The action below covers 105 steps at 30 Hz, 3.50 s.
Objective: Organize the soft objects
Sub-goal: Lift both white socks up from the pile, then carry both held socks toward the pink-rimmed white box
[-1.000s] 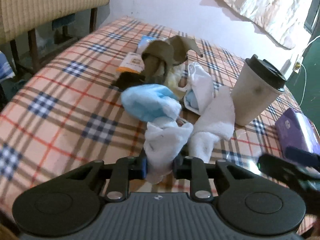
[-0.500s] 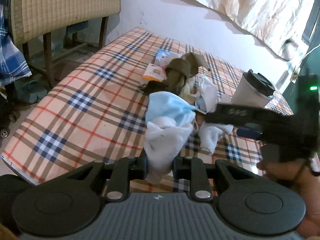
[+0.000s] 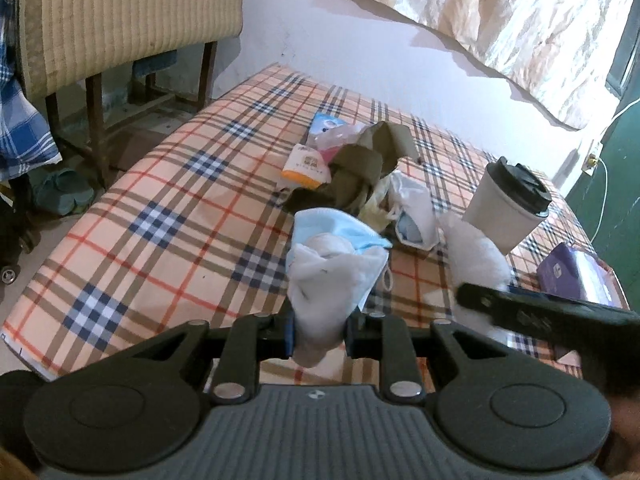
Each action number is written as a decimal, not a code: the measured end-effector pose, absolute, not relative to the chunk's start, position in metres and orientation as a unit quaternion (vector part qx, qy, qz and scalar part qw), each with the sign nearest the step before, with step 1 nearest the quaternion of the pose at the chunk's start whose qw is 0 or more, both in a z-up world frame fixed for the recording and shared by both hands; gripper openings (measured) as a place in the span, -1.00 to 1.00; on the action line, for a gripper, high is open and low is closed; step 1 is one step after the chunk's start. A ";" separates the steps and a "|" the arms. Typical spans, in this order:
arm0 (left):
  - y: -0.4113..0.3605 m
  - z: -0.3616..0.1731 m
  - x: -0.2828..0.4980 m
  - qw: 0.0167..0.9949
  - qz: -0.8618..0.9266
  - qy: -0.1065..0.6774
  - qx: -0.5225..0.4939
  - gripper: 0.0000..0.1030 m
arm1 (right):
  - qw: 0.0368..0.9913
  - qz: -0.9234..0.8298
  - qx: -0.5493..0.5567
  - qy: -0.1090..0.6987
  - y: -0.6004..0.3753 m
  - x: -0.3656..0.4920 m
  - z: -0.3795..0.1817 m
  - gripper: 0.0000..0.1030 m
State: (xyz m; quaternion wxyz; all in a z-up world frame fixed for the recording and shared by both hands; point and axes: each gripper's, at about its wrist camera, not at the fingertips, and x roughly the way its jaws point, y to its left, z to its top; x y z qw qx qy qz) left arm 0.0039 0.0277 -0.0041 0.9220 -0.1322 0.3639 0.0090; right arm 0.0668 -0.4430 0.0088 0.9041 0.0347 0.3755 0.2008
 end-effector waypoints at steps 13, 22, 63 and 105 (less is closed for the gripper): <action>0.004 0.014 0.018 0.927 -0.001 0.358 -0.112 -0.53 | 0.908 0.217 0.001 0.358 -0.454 0.053 0.028 -0.55; 0.001 0.008 0.015 0.922 0.006 0.371 -0.108 -0.53 | 0.877 0.237 0.055 0.414 -0.469 0.057 -0.015 0.59; -0.022 0.085 0.072 0.939 -0.007 0.333 -0.081 -0.53 | 0.927 0.197 0.022 0.320 -0.461 0.095 0.121 0.03; -0.143 0.075 0.097 0.929 -0.119 0.349 -0.037 -0.53 | 0.942 0.082 0.067 0.319 -0.587 0.095 0.110 0.03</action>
